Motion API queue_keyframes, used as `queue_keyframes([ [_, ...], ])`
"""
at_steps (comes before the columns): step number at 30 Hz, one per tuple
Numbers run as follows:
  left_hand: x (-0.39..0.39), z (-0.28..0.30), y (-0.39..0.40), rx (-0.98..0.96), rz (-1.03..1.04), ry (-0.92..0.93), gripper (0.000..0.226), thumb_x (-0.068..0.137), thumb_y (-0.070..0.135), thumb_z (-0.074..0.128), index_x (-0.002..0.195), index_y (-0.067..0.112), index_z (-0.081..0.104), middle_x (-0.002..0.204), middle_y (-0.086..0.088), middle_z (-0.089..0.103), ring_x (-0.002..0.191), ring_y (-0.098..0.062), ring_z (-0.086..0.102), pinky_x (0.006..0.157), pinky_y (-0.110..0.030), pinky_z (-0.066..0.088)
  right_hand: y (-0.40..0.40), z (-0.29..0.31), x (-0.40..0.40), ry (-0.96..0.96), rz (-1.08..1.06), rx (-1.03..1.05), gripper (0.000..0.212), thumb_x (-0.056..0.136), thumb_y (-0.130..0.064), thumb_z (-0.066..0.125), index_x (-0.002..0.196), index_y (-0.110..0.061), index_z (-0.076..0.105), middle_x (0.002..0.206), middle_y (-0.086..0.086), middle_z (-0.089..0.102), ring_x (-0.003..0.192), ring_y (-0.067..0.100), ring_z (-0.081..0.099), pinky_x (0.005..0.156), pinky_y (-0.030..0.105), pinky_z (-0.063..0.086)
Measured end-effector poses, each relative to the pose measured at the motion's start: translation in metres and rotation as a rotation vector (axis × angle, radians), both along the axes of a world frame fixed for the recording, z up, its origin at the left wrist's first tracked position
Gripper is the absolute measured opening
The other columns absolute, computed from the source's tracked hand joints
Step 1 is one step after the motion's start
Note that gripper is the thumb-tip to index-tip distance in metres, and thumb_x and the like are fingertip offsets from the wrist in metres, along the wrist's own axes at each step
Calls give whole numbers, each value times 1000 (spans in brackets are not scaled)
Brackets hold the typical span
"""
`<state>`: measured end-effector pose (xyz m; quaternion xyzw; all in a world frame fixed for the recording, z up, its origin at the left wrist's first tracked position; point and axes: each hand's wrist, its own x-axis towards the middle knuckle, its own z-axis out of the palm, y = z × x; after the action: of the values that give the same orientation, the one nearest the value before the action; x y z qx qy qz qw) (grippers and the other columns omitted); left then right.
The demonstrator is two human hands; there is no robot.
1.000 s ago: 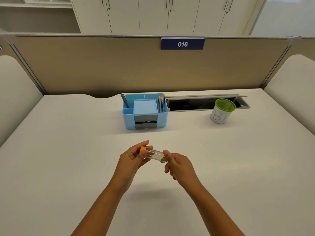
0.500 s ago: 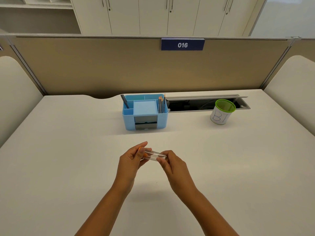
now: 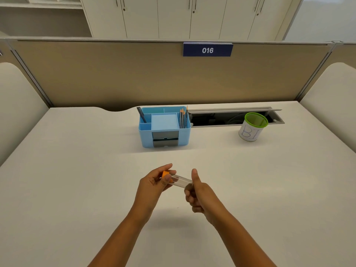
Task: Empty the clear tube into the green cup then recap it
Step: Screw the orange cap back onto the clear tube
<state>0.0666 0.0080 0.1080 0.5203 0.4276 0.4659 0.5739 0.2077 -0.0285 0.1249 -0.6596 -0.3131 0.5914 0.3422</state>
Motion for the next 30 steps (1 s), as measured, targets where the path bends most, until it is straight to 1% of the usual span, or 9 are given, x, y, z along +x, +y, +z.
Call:
queue_keyframes([
  [3, -1, 0, 4, -27, 83, -40, 28, 72, 36, 57, 99, 35, 62, 92, 9, 72, 88, -11, 68, 67, -14, 53, 1, -3, -2, -186, 56, 221, 40, 93, -52, 29, 104, -21, 51, 68, -2, 56, 52, 9, 47, 48, 17, 40],
  [5, -2, 0, 6, -38, 100, -65, 32, 72, 36, 57, 104, 34, 57, 88, 10, 74, 87, -10, 68, 65, -14, 53, 0, -7, -4, -268, 80, 397, 29, 95, -41, 38, 113, -20, 44, 78, -3, 59, 59, 7, 51, 53, 15, 42],
  [8, -1, 0, 6, -42, 110, -102, 30, 74, 37, 57, 100, 24, 50, 87, 13, 74, 87, -15, 69, 64, -14, 52, -1, -10, -6, -346, 71, 486, 13, 95, -32, 43, 102, -20, 45, 79, -5, 62, 59, 4, 52, 53, 9, 40],
  [10, -1, 1, 5, -36, 118, -131, 27, 75, 35, 56, 94, 17, 49, 91, 13, 74, 89, -19, 69, 65, -16, 53, -1, -9, -8, -330, 59, 487, 13, 95, -31, 43, 98, -19, 46, 76, -6, 62, 56, 4, 50, 52, 10, 39],
  [14, -4, 0, 3, -45, 87, -207, 18, 77, 30, 55, 89, 17, 54, 103, 7, 72, 94, -21, 68, 71, -20, 55, -4, -5, -11, -200, 61, 420, 17, 95, -34, 42, 90, -19, 48, 69, -5, 63, 48, 3, 43, 48, 12, 37],
  [18, -5, 1, 3, -14, 83, -216, 14, 78, 29, 54, 88, 19, 56, 98, 7, 73, 93, -21, 68, 69, -19, 54, -11, -2, -16, -64, 62, 300, 32, 94, -45, 38, 87, -15, 47, 58, -5, 56, 41, 1, 41, 48, 15, 36],
  [21, -2, 2, 3, 7, 102, -197, 15, 77, 30, 54, 87, 19, 55, 95, 8, 74, 92, -19, 68, 67, -18, 54, -11, 3, -19, -5, 40, 247, 36, 95, -46, 34, 89, -13, 47, 57, -3, 53, 42, 3, 39, 49, 18, 36],
  [26, -4, 7, 5, 6, 199, -165, 19, 78, 35, 52, 88, 19, 57, 104, 5, 69, 93, -14, 67, 69, -17, 54, -1, 12, -28, 74, 10, 214, 33, 96, -44, 33, 90, -15, 46, 61, -1, 51, 48, 7, 38, 49, 18, 35],
  [30, -8, 10, 14, -42, 406, -18, 11, 84, 30, 54, 87, 25, 64, 87, 5, 67, 83, -13, 65, 77, -24, 50, 11, 13, -39, 118, -64, 185, 30, 94, -44, 38, 94, -14, 45, 65, -1, 50, 50, 7, 38, 47, 17, 36],
])
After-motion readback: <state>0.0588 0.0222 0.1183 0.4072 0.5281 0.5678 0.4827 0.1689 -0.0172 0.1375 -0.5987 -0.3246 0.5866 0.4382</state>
